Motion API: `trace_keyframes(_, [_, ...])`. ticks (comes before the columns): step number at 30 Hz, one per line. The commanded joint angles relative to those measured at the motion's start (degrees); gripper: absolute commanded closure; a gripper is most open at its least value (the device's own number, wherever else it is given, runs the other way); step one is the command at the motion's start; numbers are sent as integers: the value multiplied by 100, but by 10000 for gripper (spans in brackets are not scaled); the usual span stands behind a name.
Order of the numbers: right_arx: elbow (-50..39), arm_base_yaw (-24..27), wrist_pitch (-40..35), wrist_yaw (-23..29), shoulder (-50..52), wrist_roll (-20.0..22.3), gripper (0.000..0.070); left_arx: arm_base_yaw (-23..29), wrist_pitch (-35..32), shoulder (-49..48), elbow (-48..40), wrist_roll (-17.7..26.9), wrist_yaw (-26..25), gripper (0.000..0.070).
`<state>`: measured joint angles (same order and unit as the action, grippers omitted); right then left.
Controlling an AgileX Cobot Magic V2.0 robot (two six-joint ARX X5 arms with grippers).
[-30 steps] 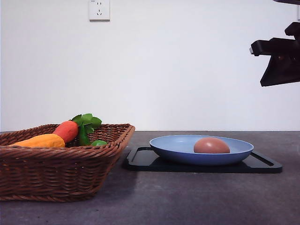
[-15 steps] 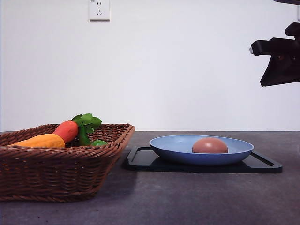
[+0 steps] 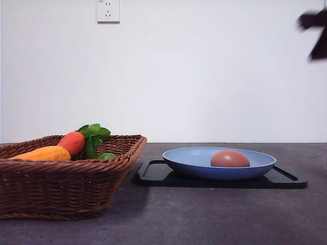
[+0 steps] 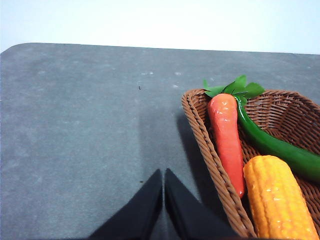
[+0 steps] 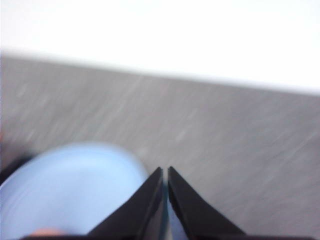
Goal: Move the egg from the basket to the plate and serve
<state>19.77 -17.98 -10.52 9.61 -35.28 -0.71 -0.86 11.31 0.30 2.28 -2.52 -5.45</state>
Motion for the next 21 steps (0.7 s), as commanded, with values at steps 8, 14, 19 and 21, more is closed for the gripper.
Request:
trace_keyframes(8, [-1364,957,179,-677,2386,176,700,11,70,-11,-127,-14,6,700])
trace_keyframes(14, [-1866,1438,602,-1346,2928,131,700,11,70,-11,-127,-15,6,700])
trace_keyframes(19, [-1921,1599,1273,-1456,2989,136,700,11,70,-11,-127,-13,6,700])
trace_keyframes(21, [-1921,1619,1454,-1454,2989,140,700,11,70,-11,-127,-13,6,700])
